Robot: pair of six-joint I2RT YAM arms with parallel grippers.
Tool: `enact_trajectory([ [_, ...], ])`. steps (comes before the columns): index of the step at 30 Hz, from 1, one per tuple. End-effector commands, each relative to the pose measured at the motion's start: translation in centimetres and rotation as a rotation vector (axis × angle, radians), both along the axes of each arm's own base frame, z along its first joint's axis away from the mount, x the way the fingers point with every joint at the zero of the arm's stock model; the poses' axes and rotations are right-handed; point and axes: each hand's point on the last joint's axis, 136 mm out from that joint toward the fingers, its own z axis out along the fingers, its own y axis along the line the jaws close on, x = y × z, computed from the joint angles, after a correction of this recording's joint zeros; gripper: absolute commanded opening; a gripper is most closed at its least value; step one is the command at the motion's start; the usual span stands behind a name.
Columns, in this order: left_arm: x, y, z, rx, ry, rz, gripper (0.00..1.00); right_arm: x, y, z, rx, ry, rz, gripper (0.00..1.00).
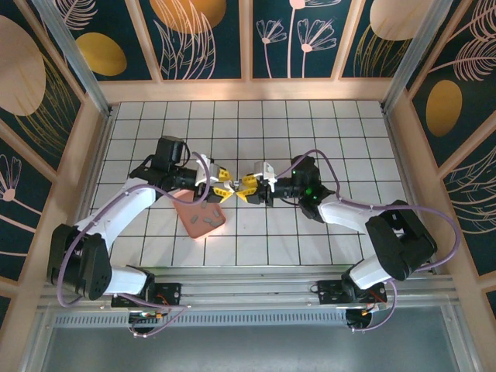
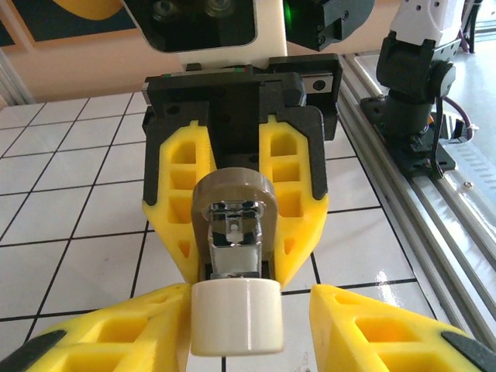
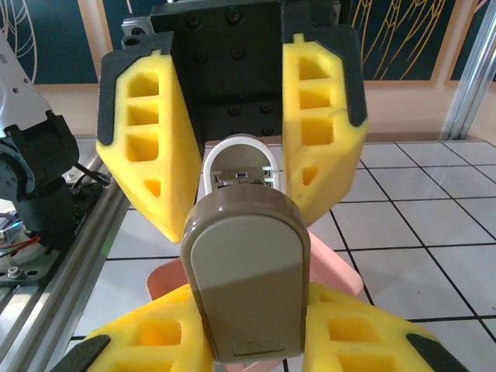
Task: Load the staples into the stapler
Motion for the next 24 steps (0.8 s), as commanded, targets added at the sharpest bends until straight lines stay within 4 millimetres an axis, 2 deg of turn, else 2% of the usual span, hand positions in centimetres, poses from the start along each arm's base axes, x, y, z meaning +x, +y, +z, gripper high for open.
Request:
enact_trajectory([
  [1,0.2,-0.4,1.0,-0.014,-0.005,-0.022,0.41,0.7,0.4,2.1,0.036,-0.095,-0.001,0.14],
  [9,0.1,-0.3,1.0,0.009,-0.006,-0.015,0.16,1.0,0.0,2.2,0.04,-0.102,-0.016,0.16],
  [11,0.7,-0.1,0.9,0.039,-0.022,0.016,0.1,1.5,-0.5,2.4,0.046,-0.063,-0.06,0.31],
  [12,1.2,0.1,0.8,0.067,-0.038,0.045,0.08,1.7,-0.9,2.4,0.053,-0.025,-0.091,0.44],
  [14,2.4,0.6,0.1,0.133,-0.074,0.107,0.04,2.3,-1.8,2.3,0.071,0.067,-0.172,0.54],
  [16,3.0,1.2,-0.7,0.198,-0.113,0.135,0.0,2.1,-2.5,1.9,0.083,0.177,-0.217,0.58],
  [20,3.9,1.8,-0.9,0.256,-0.153,0.169,0.0,1.9,-3.2,1.9,0.12,0.421,-0.283,0.62],
  [24,4.4,2.0,-1.2,0.29,-0.173,0.174,0.0,2.3,-3.1,1.4,0.1,0.625,-0.353,0.65],
])
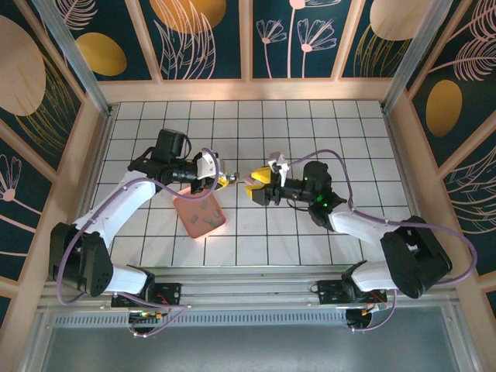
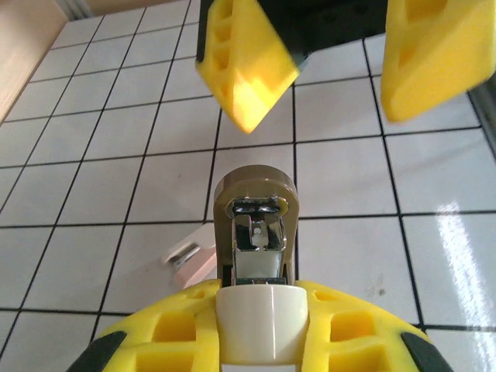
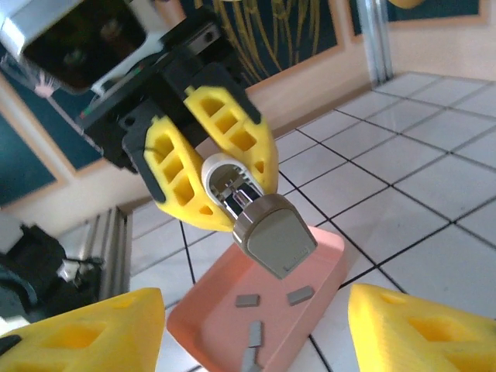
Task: Load the staples into the stapler
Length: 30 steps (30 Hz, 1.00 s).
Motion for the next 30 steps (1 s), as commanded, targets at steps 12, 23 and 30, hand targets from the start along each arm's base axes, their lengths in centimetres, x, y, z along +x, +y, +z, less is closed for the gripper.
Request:
enact_trajectory([
  [12,0.4,0.0,-0.6,0.076,-0.03,-0.047,0.0,2.2,3.2,0.2,0.078,0.424,-0.068,0.69],
  [23,-0.4,-0.7,0.8,0.016,-0.031,-0.09,0.0,4.2,1.6,-6.0,-0.021,0.562,-0.183,0.53],
  [30,-1.6,-1.5,2.5,-0.074,-0.014,-0.159,0.0,5.2,0.3,-10.3,-0.073,0.62,-0.239,0.51],
])
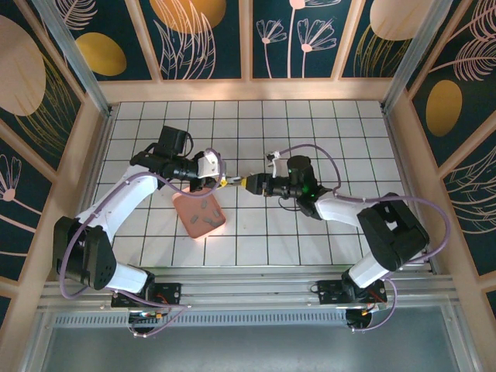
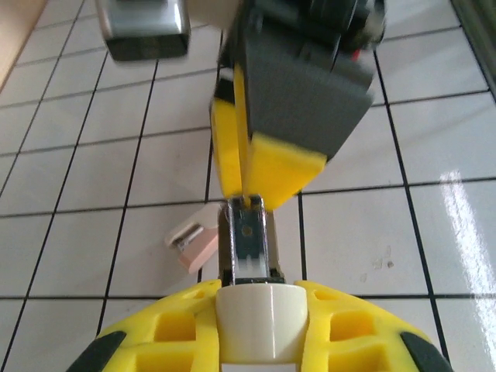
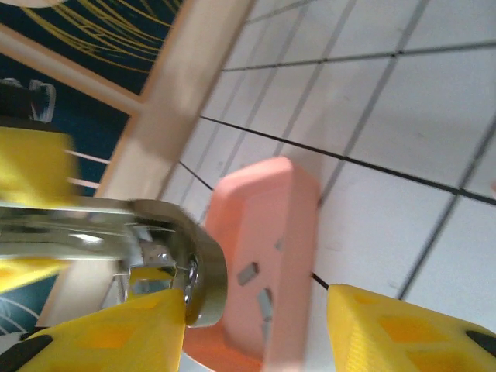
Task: Load the staples into the stapler
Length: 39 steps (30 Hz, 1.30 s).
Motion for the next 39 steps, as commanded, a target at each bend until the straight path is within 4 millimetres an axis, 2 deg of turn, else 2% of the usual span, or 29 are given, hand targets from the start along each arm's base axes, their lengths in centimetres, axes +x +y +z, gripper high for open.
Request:
enact_trajectory([
  [1,-1.8,-1.5,3.0,-0.122,-0.001,-0.119,0.0,0.8,-0.6,-2.5,-0.042,0.023,-0.042,0.51],
  [4,-1.8,-1.5,3.2,-0.126,-0.004,-0.12,0.0,0.9,-0.6,-2.6,-0.04,-0.005,-0.036,0.51],
  [8,-1.7,-1.4,3.0,-0.111,-0.01,-0.105,0.0,0.3,-1.7,-1.7,-0.095,-0.12,-0.033,0.55],
  [14,-1.4,-1.2,2.9,-0.099,-0.017,-0.09,0.0,-1.0,-3.8,1.5,-0.221,-0.428,-0.001,0.56],
  [17,-1.5,-1.3,3.0,-0.102,-0.021,-0.097,0.0,-1.9,-3.7,3.4,-0.283,-0.624,0.067,0.56],
  [22,-1.9,-1.4,3.1,-0.119,-0.022,-0.121,0.0,-3.0,-1.6,5.7,-0.367,-0.892,0.201,0.61],
  [26,-2.2,-1.5,3.3,-0.131,-0.022,-0.134,0.01,-3.4,0.7,6.7,-0.367,-1.011,0.285,0.64],
  [34,-2.7,-1.6,3.6,-0.151,-0.026,-0.162,0.01,-3.3,3.6,7.5,-0.295,-1.062,0.378,0.64],
  [39,-2.9,-1.6,3.8,-0.161,-0.024,-0.172,0.01,-3.4,4.5,7.0,-0.26,-1.055,0.426,0.57],
])
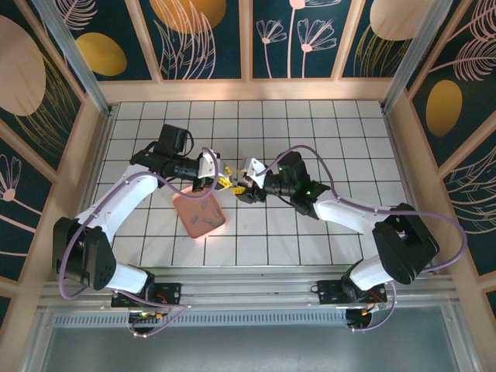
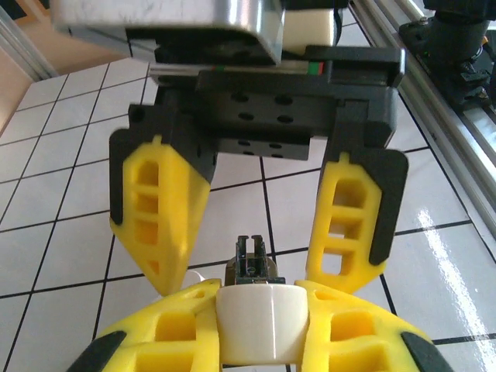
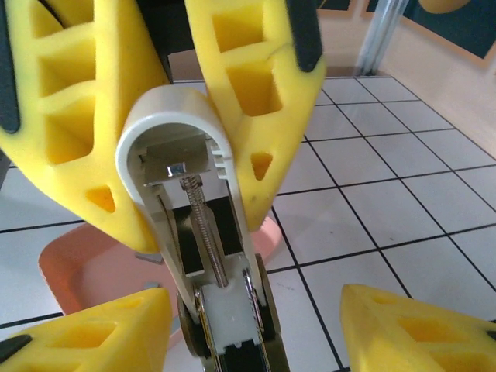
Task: Load the staples into the stapler
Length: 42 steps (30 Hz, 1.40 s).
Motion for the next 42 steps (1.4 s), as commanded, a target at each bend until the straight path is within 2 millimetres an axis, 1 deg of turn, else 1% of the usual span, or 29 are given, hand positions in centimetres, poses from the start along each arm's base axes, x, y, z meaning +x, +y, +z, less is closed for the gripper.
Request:
enact_trajectory([
  [1,-1.2,-0.3,1.7,-0.049,-0.027,-0.053,0.01,-0.5,1.2,1.3,0.029,-0.037,0.076,0.54],
  [6,-1.3,-0.3,1.9,-0.056,-0.019,-0.056,0.02,-0.6,1.2,1.2,0.034,-0.037,0.084,0.35],
  [8,-1.4,-0.3,2.0,-0.062,-0.021,-0.055,0.05,-0.6,0.9,1.2,0.038,-0.028,0.078,0.27],
  [9,-1.3,-0.3,2.1,-0.068,-0.02,-0.046,0.12,-0.6,0.6,1.1,0.04,-0.017,0.07,0.24],
  [11,-0.8,-0.4,2.6,-0.089,-0.007,0.0,0.31,-0.2,-0.2,0.8,0.05,0.018,0.029,0.23],
  [13,0.2,-0.4,3.3,-0.129,0.001,0.083,0.51,0.4,-1.6,0.3,0.066,0.074,-0.052,0.23],
  [15,1.3,-0.3,4.2,-0.175,0.002,0.179,0.64,1.4,-3.2,-0.5,0.074,0.147,-0.175,0.23],
  [17,2.6,0.1,5.2,-0.217,0.011,0.288,0.7,2.5,-5.1,-1.8,0.073,0.238,-0.326,0.22],
  [19,3.8,0.8,4.8,-0.242,0.058,0.406,0.74,4.2,-7.8,-3.7,0.057,0.341,-0.541,0.21],
  [21,5.4,1.7,4.7,-0.284,0.127,0.556,0.77,5.3,-10.3,-5.7,0.019,0.429,-0.729,0.2],
  [23,6.9,2.8,4.1,-0.317,0.206,0.699,0.8,6.1,-12.7,-7.5,-0.017,0.503,-0.897,0.21],
  [24,7.3,3.3,3.5,-0.326,0.246,0.758,0.81,6.5,-14.1,-8.4,-0.03,0.54,-0.98,0.21],
  [27,8.2,4.4,2.0,-0.35,0.336,0.883,0.83,7.3,-17.1,-10.7,-0.055,0.642,-1.143,0.21],
  [28,8.4,4.8,1.4,-0.357,0.366,0.923,0.84,7.3,-17.4,-11.4,-0.073,0.669,-1.176,0.2],
  [29,8.6,5.1,1.0,-0.363,0.385,0.953,0.84,8.0,-19.0,-12.0,-0.075,0.694,-1.243,0.2],
  [30,8.8,5.4,0.5,-0.369,0.407,0.987,0.84,8.2,-19.9,-12.7,-0.092,0.712,-1.287,0.2],
  [34,9.1,6.3,-0.7,-0.381,0.447,1.063,0.84,9.1,-21.7,-14.5,-0.134,0.732,-1.381,0.2],
  [37,9.0,6.5,-1.3,-0.373,0.451,1.075,0.84,9.7,-22.5,-15.5,-0.148,0.734,-1.401,0.21],
  [42,9.0,6.4,-1.7,-0.354,0.457,1.074,0.84,10.2,-23.4,-15.9,-0.185,0.704,-1.406,0.22],
])
